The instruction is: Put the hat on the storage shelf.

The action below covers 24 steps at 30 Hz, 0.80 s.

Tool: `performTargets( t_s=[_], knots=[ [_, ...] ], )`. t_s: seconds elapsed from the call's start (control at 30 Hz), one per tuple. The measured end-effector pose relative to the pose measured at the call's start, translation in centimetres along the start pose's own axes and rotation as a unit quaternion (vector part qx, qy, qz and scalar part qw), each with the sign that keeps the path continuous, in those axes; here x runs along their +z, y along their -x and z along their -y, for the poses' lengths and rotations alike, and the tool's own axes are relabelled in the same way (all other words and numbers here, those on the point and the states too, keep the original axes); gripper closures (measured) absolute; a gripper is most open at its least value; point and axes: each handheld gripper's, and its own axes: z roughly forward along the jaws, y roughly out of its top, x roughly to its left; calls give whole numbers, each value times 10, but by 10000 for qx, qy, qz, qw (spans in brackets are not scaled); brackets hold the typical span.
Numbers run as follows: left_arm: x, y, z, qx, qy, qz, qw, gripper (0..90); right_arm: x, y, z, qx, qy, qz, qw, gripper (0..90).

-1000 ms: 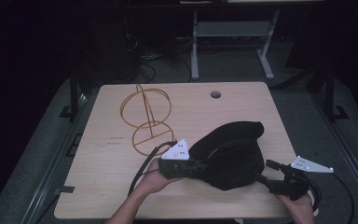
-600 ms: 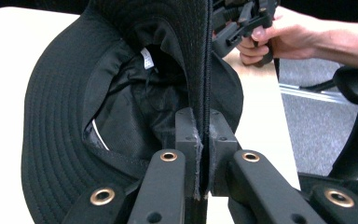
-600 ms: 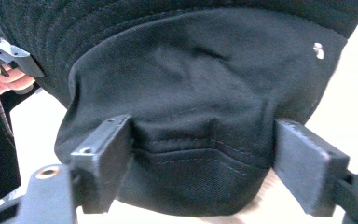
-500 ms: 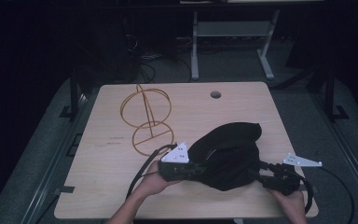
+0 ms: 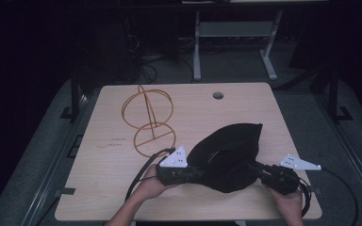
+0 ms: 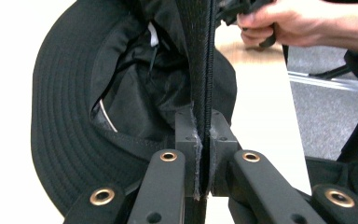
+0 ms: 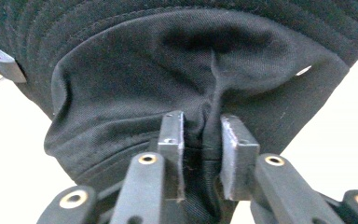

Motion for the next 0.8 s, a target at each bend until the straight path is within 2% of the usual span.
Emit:
performTargets(
  t_s=[0.27,0.43,0.57,0.8],
  knots=[
    [-6,4,7,64,-165,-89,9998,852,0,-9,-6,-173,204,41,9996,799],
    [-9,5,13,90,-257,-176,9995,842,-2,-15,-11,-271,375,-44,9989,819],
    [-12,7,17,108,-341,-240,9991,800,-4,-23,-19,-409,468,-113,9980,826],
    [-16,9,19,134,-330,-315,9989,793,-9,-29,-27,-526,615,-176,9966,828]
  ],
)
